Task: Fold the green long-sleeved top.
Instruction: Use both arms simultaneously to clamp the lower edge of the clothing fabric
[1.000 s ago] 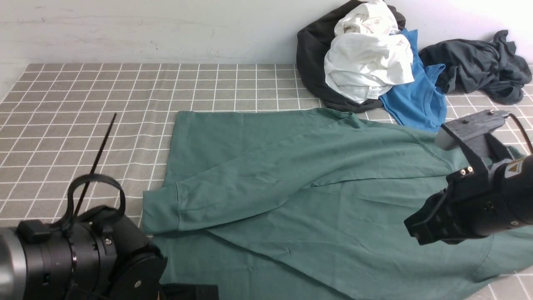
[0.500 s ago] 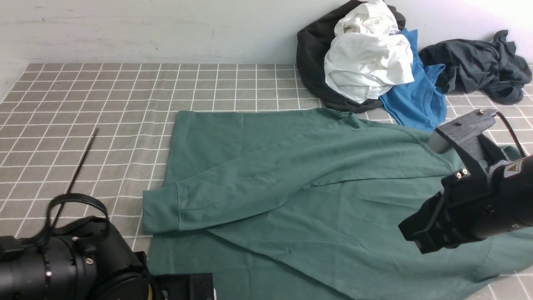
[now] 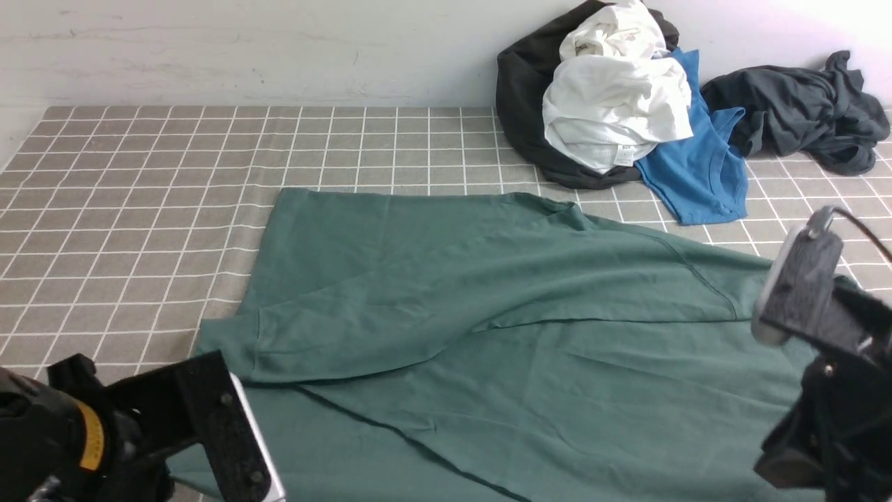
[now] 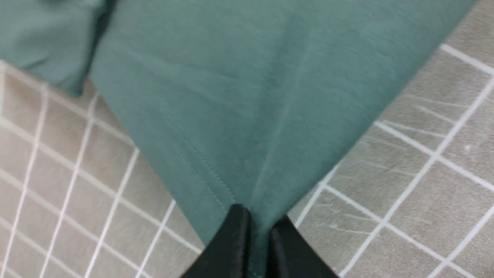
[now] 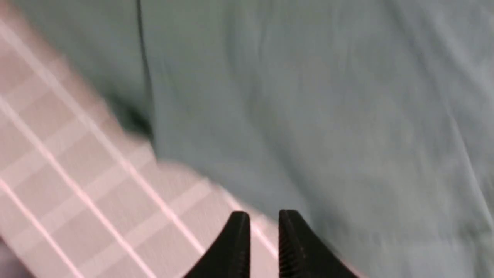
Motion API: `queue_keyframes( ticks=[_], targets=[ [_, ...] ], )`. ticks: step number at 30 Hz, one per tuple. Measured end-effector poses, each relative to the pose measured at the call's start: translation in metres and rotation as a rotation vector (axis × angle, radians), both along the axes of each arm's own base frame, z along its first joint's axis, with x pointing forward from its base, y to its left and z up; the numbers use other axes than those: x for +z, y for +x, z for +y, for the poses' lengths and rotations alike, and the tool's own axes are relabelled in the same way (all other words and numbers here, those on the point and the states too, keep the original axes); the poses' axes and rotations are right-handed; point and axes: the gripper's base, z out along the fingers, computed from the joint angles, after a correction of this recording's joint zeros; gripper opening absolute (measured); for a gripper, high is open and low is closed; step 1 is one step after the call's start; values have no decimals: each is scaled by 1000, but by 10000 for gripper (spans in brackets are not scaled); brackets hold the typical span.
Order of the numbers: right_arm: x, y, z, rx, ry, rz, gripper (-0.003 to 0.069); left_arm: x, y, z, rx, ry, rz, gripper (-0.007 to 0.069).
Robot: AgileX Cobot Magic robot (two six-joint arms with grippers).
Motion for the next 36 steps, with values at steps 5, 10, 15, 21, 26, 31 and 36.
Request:
queue_keyframes(
  ticks=[5,10,15,21,26,31,36],
  targets=[
    [-27,6,-11,16,-134,-62,140,12,-6,6,33,-62,-66,13],
    [-34,9,-15,20,-189,-83,140,15,-6,5,39,-94,-88,13],
    [-38,11,-18,26,-231,-76,178,15,-6,5,84,-115,-86,13],
    [-45,10,-21,31,-268,-42,377,13,-11,7,134,-109,-34,13],
    [-71,10,-21,96,-292,-16,477,13,-12,6,145,-125,-9,13],
    [-87,20,-17,137,-277,-100,424,12,-15,5,156,-140,16,13],
    [-99,24,-16,147,-284,-64,276,11,-16,5,175,-139,40,13]
  ],
)
